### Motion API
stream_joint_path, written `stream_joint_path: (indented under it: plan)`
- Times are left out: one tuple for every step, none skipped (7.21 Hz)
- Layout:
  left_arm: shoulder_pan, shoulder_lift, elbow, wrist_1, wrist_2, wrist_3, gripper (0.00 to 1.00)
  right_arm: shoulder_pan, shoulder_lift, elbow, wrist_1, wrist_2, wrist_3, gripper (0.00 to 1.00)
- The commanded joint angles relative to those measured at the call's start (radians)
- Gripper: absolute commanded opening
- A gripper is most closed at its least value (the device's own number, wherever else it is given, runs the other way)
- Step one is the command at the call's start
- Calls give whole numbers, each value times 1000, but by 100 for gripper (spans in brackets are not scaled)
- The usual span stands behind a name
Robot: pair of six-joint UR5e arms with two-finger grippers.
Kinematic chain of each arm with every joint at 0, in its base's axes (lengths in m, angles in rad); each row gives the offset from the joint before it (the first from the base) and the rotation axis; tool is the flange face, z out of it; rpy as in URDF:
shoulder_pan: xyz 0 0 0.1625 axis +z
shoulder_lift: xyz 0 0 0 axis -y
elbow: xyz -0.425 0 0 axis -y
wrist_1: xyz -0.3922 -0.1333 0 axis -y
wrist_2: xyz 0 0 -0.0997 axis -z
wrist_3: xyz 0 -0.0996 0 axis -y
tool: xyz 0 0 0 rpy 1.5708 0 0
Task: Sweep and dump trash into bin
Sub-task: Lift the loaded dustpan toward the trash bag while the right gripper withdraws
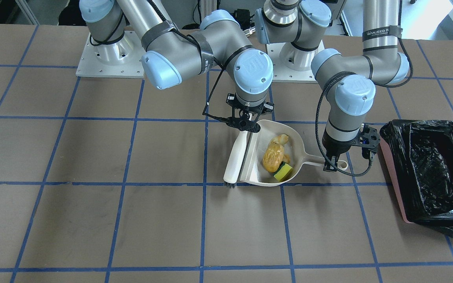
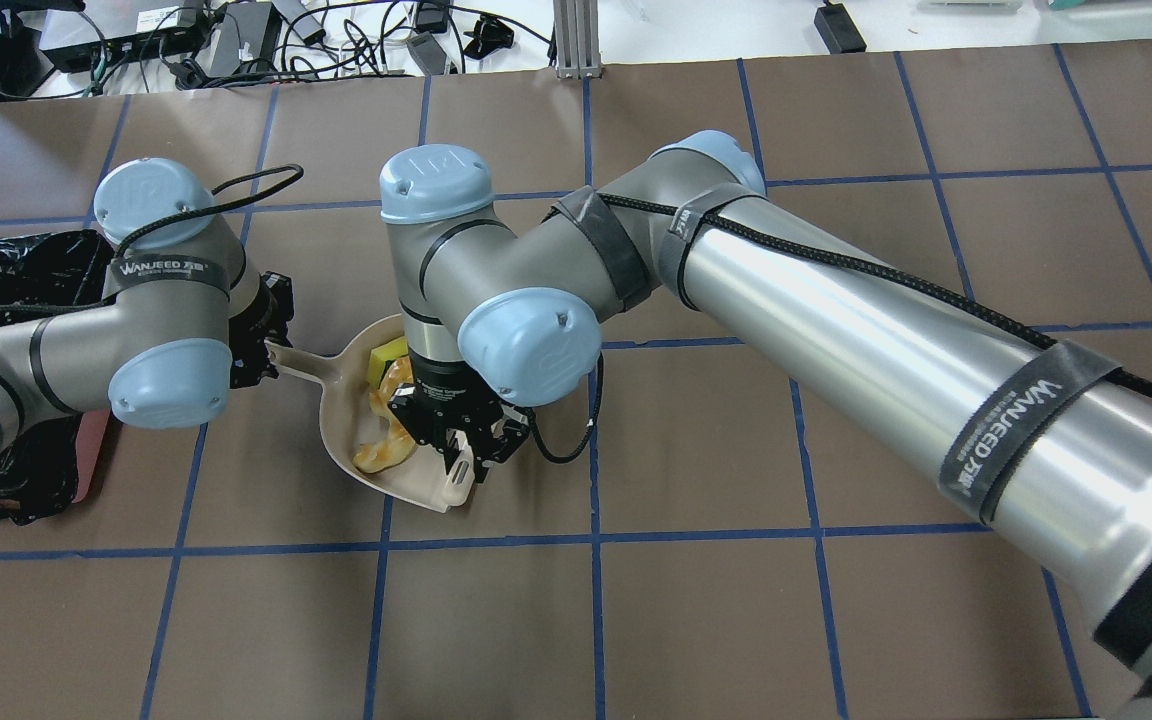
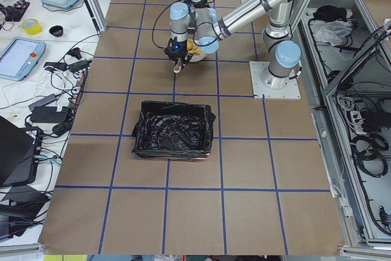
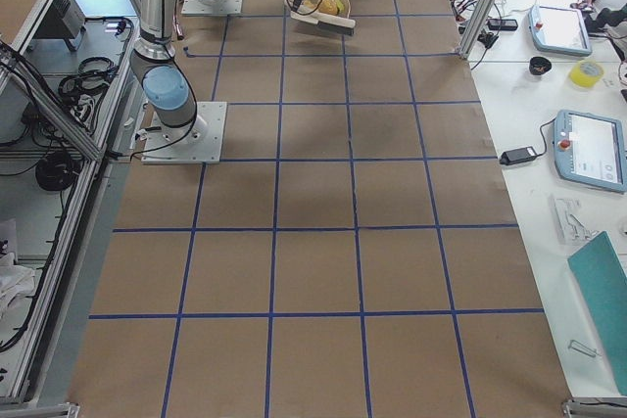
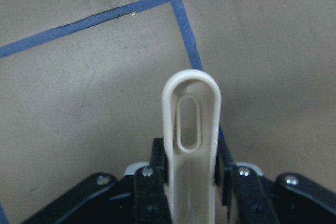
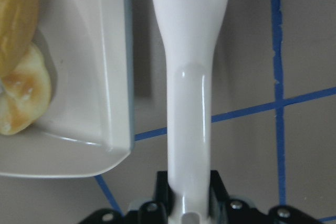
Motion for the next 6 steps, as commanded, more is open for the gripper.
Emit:
stream_joint_path:
  plan:
    - [11,-7,189,-206,-28,8,0,-123,-56,0,118,-138,-186,0]
    - [52,-16,261,-262,-33,39,0,-212,-74,-2,131,-157,-249,0]
    - [96,-16,302,-329,-74,73,0,-278,-86,1,133,-222,-349,0]
    - [152,-18,340,-340,-86,122,0,-366,-90,3,134,-240,-413,0]
    - [195,-20,386,-346,-88,166,0,-468,-90,6,137,-281,-561,0]
    - [265,-32,461,-394,-88,256,0,-569,-88,7,133,-319,-669,0]
